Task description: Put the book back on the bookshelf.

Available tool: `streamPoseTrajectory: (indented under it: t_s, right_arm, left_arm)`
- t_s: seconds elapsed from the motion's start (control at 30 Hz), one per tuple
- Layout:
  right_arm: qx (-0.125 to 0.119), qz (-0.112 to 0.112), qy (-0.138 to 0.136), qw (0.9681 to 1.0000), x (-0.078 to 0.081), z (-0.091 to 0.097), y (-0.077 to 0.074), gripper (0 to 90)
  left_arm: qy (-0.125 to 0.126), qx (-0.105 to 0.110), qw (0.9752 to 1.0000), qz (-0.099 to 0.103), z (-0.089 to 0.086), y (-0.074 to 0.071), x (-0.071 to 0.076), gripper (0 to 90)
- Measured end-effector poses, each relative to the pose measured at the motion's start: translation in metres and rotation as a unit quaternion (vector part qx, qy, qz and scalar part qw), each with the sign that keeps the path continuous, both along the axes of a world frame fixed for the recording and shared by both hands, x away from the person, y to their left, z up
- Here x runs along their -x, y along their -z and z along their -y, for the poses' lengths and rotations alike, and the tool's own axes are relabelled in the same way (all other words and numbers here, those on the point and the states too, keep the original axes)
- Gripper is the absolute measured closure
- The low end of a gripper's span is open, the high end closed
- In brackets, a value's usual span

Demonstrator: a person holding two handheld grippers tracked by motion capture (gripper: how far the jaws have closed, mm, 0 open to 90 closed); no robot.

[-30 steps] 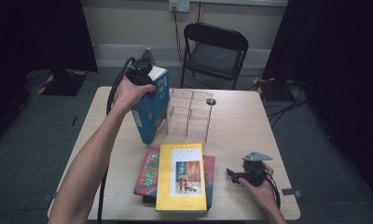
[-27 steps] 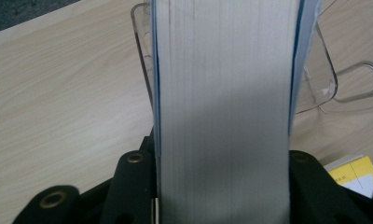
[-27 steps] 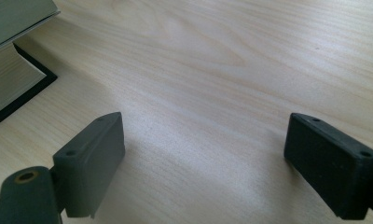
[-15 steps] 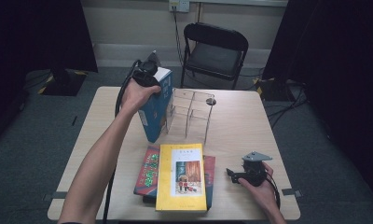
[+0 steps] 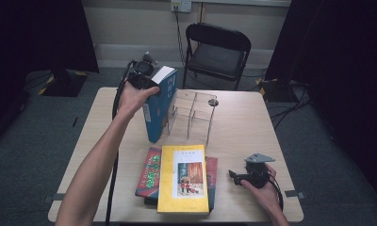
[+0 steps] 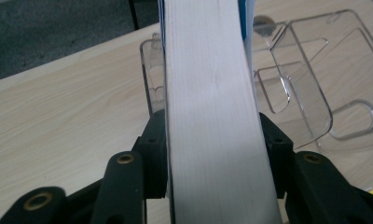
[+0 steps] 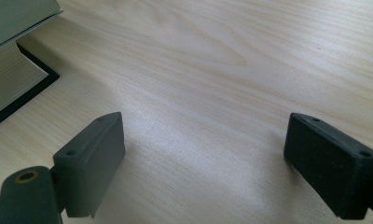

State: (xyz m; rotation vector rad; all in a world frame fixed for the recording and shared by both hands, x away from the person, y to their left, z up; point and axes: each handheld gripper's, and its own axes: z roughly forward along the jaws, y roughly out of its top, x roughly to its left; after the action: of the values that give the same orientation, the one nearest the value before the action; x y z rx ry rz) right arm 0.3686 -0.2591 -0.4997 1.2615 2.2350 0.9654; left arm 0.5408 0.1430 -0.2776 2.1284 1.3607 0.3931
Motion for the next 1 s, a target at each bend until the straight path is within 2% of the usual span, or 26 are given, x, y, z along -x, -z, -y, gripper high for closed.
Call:
streamPoseTrajectory:
  t_s: [0.03,0.1,0.17,0.3,0.33,0.37,0.4,0.43,0.5,0.53,0.6,0.63,0.7,0.83,1.0]
  right_arm:
    - [0.0,0.001,-0.001,1.0,0.0,0.0,0.0,12.1]
    - [0.0,0.001,-0.001,1.0,0.0,0.0,0.0,12.1]
    - [0.0,0.001,-0.001,1.0,0.0,0.0,0.0,12.1]
    - [0.0,0.0,0.0,1.0,0.0,0.0,0.0,12.1]
    - [0.0,0.0,0.0,1.0,0.0,0.0,0.0,12.1]
    - [0.0,0.0,0.0,1.0,0.0,0.0,0.0,12.1]
    - [0.0,0.0,-0.001,1.0,0.0,0.0,0.0,12.1]
    - [0.0,0.0,0.0,1.0,0.0,0.0,0.0,12.1]
    - [0.0,0.0,0.0,1.0,0.0,0.0,0.0,12.1]
    - [0.0,0.0,0.0,1.0,0.0,0.0,0.0,12.1]
    - [0.0,0.0,0.0,1.0,0.0,0.0,0.0,12.1]
    - [0.0,0.0,0.0,1.0,0.0,0.0,0.0,12.0]
    - [0.0,0.0,0.0,1.0,0.0,0.0,0.0,12.1]
    - [0.0,0.0,0.0,1.0,0.0,0.0,0.0,12.1]
    - [0.0,0.0,0.0,1.0,0.0,0.0,0.0,12.1]
  left_arm:
    - [0.003,-0.002,0.9999,0.012,-0.002,0.003,0.003,53.0]
    - [0.008,-0.003,0.9997,0.023,-0.006,0.007,0.007,49.2]
    - [0.0,0.01,0.9994,0.033,-0.012,0.01,0.012,46.8]
    - [-0.005,0.012,0.9981,0.06,-0.022,0.014,0.022,41.7]
    - [-0.003,0.017,0.998,0.062,-0.025,0.016,0.024,39.4]
    - [-0.003,0.031,0.9974,0.065,-0.029,0.017,0.026,38.9]
    - [-0.003,0.049,0.9965,0.067,-0.033,0.019,0.03,40.8]
    - [0.004,0.054,0.9957,0.076,-0.036,0.02,0.033,42.3]
    - [0.004,0.036,0.9947,0.096,-0.037,0.024,0.04,43.2]
    - [0.006,0.04,0.9935,0.107,-0.038,0.027,0.043,42.9]
    - [0.016,0.062,0.9928,0.101,-0.041,0.031,0.045,42.6]
    - [0.013,0.071,0.9914,0.109,-0.042,0.033,0.047,42.6]
    - [0.014,0.072,0.9893,0.126,-0.043,0.039,0.051,45.0]
    - [0.018,0.082,0.9901,0.113,-0.044,0.056,0.052,46.9]
    - [0.014,0.095,0.9878,0.122,-0.047,0.064,0.055,51.3]
